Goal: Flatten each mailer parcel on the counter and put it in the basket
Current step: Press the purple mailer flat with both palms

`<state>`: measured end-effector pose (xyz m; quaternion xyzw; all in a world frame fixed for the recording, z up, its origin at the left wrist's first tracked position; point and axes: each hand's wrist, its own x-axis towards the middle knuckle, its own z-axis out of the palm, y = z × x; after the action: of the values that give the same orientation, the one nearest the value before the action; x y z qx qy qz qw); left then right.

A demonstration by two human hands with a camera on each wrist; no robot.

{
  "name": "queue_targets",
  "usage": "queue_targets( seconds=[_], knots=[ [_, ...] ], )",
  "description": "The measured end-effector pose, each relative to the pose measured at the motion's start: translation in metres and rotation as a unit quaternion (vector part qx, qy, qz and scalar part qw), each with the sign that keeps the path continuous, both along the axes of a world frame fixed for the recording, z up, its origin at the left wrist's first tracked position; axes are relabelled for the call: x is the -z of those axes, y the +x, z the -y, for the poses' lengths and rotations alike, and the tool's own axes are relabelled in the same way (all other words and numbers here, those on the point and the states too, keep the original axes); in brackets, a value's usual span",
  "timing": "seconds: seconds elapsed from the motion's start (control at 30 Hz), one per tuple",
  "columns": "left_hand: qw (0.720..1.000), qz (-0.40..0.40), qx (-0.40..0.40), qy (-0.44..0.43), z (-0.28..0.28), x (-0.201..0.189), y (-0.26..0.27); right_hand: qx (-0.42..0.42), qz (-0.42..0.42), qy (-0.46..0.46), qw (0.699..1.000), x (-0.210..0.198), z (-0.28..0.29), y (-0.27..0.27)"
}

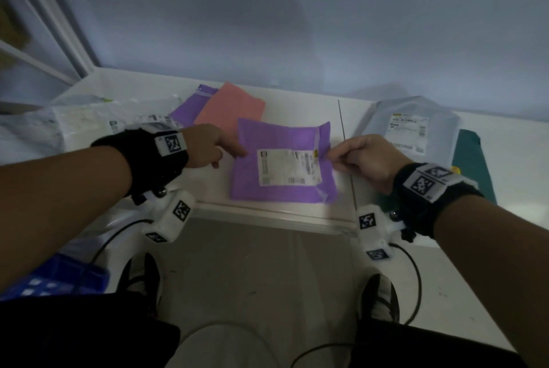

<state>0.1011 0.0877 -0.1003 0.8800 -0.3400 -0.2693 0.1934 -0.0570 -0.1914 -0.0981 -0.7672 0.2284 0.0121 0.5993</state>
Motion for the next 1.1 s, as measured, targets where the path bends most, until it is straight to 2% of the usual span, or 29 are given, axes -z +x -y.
queue_targets(
  seconds=[0.07, 0.1, 0.17, 0.23, 0.3, 0.43, 0.53, 0.67, 0.8, 0.93, 1.1],
  knots=[
    [1.000, -0.002, 0.011, 0.028, 0.003, 0.007, -0.007, -0.035, -0.050, -0.081, 0.995, 0.000, 0.000, -0.004],
    [0.998, 0.023, 0.017, 0.056, 0.006, 0.008, -0.011, -0.053, -0.070, -0.137, 0.987, 0.000, -0.001, -0.005],
    [0.985, 0.122, 0.025, 0.116, 0.013, 0.007, -0.015, -0.068, -0.083, -0.248, 0.963, 0.000, -0.002, -0.005],
    [0.974, 0.185, 0.028, 0.129, 0.026, 0.006, -0.020, -0.071, -0.057, -0.344, 0.935, 0.001, -0.005, -0.002],
    [0.977, 0.181, 0.033, 0.110, 0.041, 0.007, -0.027, -0.092, -0.037, -0.395, 0.913, 0.008, -0.013, 0.005],
    [0.977, 0.170, 0.067, 0.109, 0.064, 0.030, -0.043, -0.195, -0.047, -0.467, 0.862, 0.040, -0.038, 0.019],
    [0.967, 0.180, 0.107, 0.147, 0.060, 0.048, -0.040, -0.236, -0.042, -0.484, 0.841, 0.061, -0.050, 0.026],
    [0.970, 0.162, 0.102, 0.147, 0.050, 0.055, -0.029, -0.250, -0.073, -0.478, 0.839, 0.062, -0.047, 0.033],
    [0.973, 0.147, 0.098, 0.152, 0.053, 0.056, -0.025, -0.254, -0.120, -0.449, 0.848, 0.064, -0.044, 0.031],
    [0.966, 0.147, 0.112, 0.180, 0.052, 0.049, -0.025, -0.236, -0.125, -0.436, 0.859, 0.058, -0.047, 0.024],
    [0.960, 0.157, 0.127, 0.194, 0.044, 0.046, -0.024, -0.288, -0.135, -0.429, 0.845, 0.053, -0.035, 0.021]
  ],
)
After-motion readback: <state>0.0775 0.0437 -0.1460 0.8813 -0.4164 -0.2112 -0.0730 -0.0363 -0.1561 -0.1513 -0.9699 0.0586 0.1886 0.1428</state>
